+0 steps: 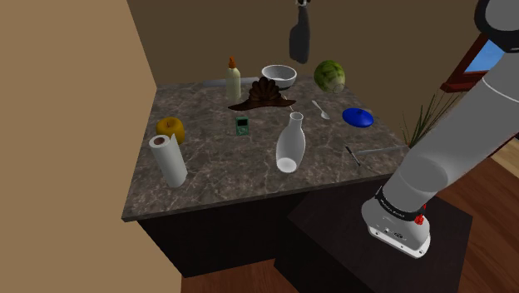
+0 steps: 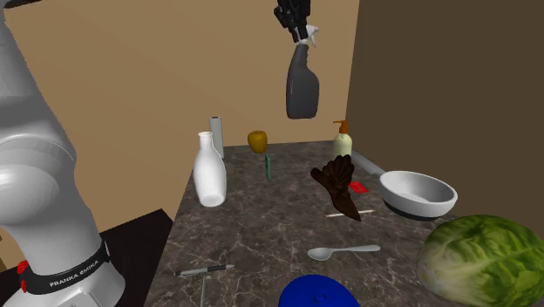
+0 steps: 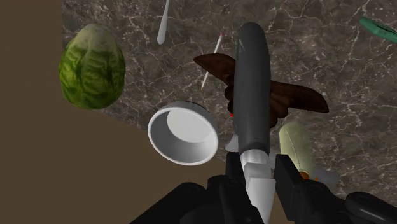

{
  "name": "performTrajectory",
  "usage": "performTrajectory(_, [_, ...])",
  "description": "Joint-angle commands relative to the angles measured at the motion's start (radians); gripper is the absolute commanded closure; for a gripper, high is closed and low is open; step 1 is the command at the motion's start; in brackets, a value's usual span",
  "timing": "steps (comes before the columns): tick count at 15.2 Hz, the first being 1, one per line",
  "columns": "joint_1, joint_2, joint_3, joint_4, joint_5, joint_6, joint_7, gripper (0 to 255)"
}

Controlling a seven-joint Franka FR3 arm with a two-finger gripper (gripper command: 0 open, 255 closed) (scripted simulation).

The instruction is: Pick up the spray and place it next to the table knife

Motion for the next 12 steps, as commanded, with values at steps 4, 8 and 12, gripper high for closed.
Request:
performTrajectory(4, [-0.028,-0.175,-0.046,-0.195,0.012,0.033,-0.069,255])
performTrajectory(8, [-0.047,-0.297,-0.086,-0.31,0.011,0.036,-0.128,255])
performTrajectory(12, [-0.066,-0.409,-0.131,-0.402,0.001,0.026,-0.19,255])
